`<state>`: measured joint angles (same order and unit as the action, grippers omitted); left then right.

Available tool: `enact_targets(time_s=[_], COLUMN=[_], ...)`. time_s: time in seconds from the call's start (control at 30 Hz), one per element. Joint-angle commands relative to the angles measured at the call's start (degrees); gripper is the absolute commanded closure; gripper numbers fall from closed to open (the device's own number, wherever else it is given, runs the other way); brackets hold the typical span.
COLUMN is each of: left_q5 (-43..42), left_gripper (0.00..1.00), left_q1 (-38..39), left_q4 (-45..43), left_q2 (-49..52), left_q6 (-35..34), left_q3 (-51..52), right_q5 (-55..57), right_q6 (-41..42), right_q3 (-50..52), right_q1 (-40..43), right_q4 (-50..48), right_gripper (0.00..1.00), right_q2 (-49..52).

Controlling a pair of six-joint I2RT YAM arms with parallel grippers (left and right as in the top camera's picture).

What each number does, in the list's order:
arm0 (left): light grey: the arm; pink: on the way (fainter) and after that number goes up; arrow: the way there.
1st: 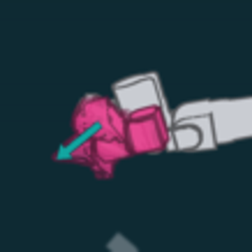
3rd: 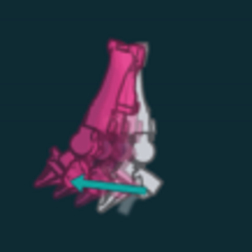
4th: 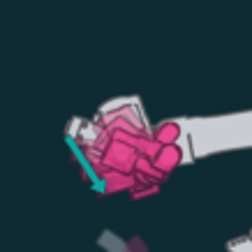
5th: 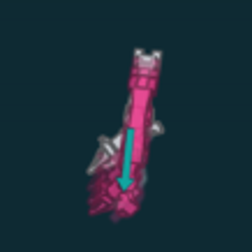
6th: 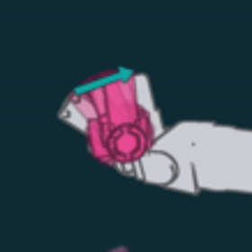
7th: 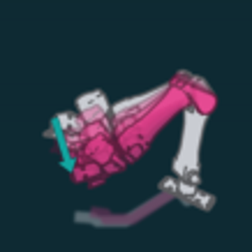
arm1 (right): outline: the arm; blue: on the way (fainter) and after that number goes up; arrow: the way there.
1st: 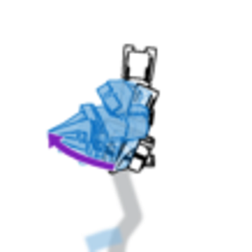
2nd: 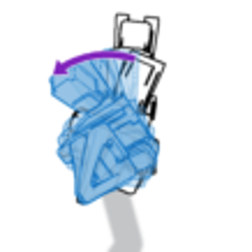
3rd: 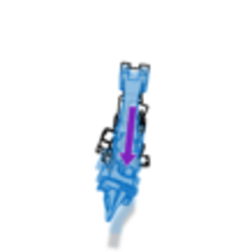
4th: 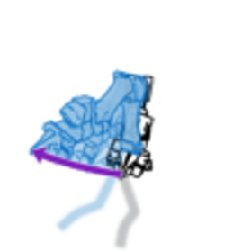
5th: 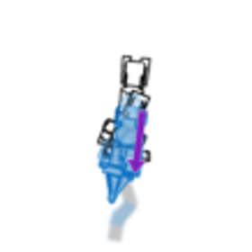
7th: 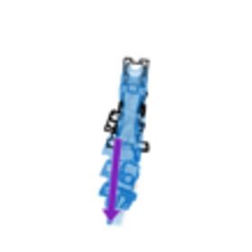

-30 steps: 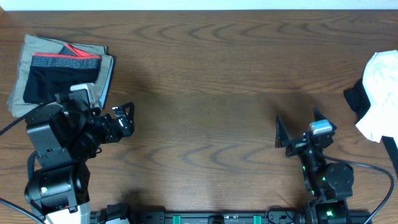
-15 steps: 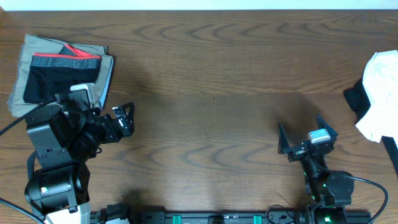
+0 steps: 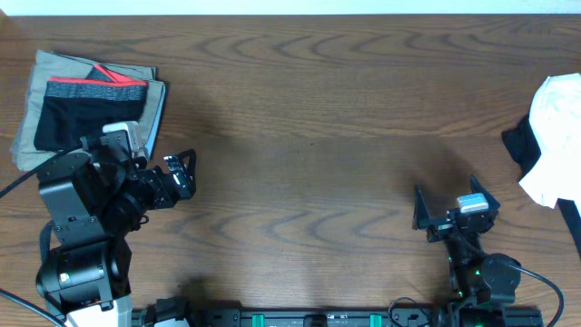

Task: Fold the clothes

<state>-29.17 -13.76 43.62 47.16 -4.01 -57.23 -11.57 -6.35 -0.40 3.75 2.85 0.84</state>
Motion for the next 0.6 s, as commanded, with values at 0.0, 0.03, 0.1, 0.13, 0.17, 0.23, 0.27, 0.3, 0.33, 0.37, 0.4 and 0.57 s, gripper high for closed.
enact_targets(time_s=[0.0,0.03,0.1,0.13,0.17,0.23,0.27,0.3,0.33,0.37,0.4,0.57], left_q5=[0.2,0.3,0.3,0.3,0.3,0.3,0.3,0.2,0.3,0.3,0.3,0.3], left_gripper=[0.02,0.02,0.02,0.02,0.02,0.02,0.02,0.02,0.02,0.02,0.02,0.02], left_q1=[0.1,0.1,0.1,0.1,0.1,0.1,0.1,0.1,0.1,0.1,0.1,0.1], left_q4=[0.0,0.0,0.0,0.0,0.0,0.0,0.0,0.0,0.0,0.0,0.0,0.0], left_q2=[0.0,0.0,0.0,0.0,0.0,0.0,0.0,0.0,0.0,0.0,0.0,0.0], left_q6=[0.8,0.8,0.8,0.8,0.8,0.8,0.8,0.8,0.8,0.8,0.8,0.8], left_q3=[-0.1,-0.1,-0.1,-0.1,-0.1,-0.1,-0.1,-0.1,-0.1,-0.1,-0.1,-0.1], right_q5=[3.5,4.3,5.2,5.6,5.6,5.6,5.3,4.9,4.9,4.9,4.9,4.9], right_q6=[-0.3,-0.3,0.3,0.5,0.5,0.5,0.5,0.5,0.5,0.5,0.5,0.5], right_q3=[0.1,0.1,0.1,0.1,0.1,0.1,0.1,0.1,0.1,0.1,0.1,0.1], right_q1=[0.9,0.9,0.9,0.9,0.9,0.9,0.9,0.9,0.9,0.9,0.9,0.9], right_q4=[0.6,0.7,0.9,0.9,1.0,1.0,1.0,0.9,0.9,0.9,0.8,0.8], right_gripper=[0.01,0.01,0.01,0.01,0.01,0.01,0.01,0.01,0.01,0.01,0.01,0.01], right_q2=[-0.5,-0.5,-0.5,-0.5,-0.5,-0.5,-0.5,-0.5,-0.5,-0.5,-0.5,-0.5])
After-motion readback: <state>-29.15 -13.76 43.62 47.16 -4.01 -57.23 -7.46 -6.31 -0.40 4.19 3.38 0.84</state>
